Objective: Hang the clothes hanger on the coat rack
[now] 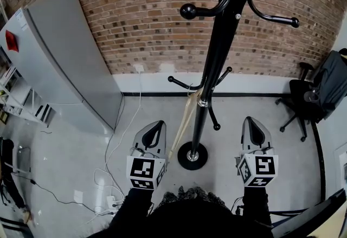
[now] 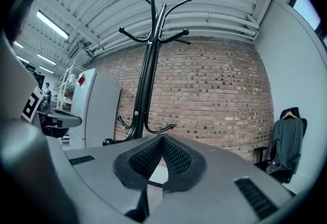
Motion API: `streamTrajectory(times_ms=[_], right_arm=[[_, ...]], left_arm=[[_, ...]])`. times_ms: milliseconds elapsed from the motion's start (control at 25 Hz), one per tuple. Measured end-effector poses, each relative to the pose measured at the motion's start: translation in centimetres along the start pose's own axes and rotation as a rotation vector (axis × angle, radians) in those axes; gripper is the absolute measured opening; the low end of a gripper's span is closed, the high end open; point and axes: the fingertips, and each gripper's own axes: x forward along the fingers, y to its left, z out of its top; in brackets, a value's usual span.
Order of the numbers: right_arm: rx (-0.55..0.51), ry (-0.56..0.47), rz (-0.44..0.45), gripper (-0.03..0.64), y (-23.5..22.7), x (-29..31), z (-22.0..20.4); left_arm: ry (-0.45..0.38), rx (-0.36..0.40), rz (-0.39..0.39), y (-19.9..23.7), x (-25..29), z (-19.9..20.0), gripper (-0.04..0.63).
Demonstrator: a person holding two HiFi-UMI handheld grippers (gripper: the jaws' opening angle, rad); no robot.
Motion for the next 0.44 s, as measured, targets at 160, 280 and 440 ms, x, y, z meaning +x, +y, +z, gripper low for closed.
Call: streamTrajectory(times_ms=[160, 280, 440], right_arm=[[-0.005, 0.0, -0.013, 0.008, -0.43, -0.08, 0.0], [0.0, -0.004, -0.012, 0.008, -0.67, -0.04, 0.1], [0.007, -0.005, -0.016, 0.008, -1.04, -0.04, 0.1]], left_arm=[[0.003, 0.005, 0.008, 0.21, -0.01, 0.01, 0.008], [0.012, 0.012, 0.014, 0.27, 0.19, -0.15, 0.008], [0.038, 0.023, 0.01, -0.06, 0.5, -0.91, 0.008]])
